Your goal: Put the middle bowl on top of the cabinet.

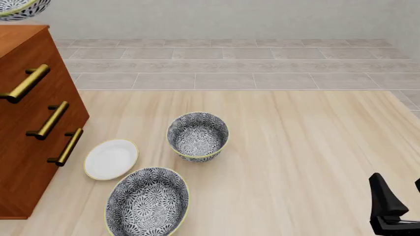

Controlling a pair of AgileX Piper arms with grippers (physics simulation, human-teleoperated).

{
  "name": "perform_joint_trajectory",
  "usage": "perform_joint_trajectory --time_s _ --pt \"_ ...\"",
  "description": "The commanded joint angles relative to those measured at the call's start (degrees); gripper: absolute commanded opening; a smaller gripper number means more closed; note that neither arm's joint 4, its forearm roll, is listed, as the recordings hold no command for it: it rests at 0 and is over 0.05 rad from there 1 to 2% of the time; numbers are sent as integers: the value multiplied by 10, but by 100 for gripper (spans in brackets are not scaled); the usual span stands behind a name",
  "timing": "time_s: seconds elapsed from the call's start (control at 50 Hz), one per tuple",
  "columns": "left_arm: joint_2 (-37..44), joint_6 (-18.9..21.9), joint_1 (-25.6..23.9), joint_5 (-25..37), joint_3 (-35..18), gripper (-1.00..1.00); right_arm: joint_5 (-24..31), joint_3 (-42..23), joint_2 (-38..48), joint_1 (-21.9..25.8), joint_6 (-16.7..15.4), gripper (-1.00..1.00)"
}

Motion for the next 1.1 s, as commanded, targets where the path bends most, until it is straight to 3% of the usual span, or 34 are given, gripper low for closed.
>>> perform_joint_trajectory --time_s 0.02,0.26,0.42,0.44,0.66,0.94,1.1 --pt "12 -33 27 3 -9 -100 -2 0 2 0 -1 100" --pt "25 -53 64 47 -42 -100 -6 0 6 0 -1 100" --pt "33 -59 90 101 -93 -100 -16 0 13 0 0 100" --pt "40 -52 113 125 -111 -100 -18 0 14 0 1 100" --pt "42 -92 124 160 -128 -100 -13 0 0 -1 4 100" --pt "50 -118 146 183 -130 -100 -11 -1 -6 -2 5 100" --pt "60 -122 170 215 -158 -100 -11 -2 -6 -1 6 100"
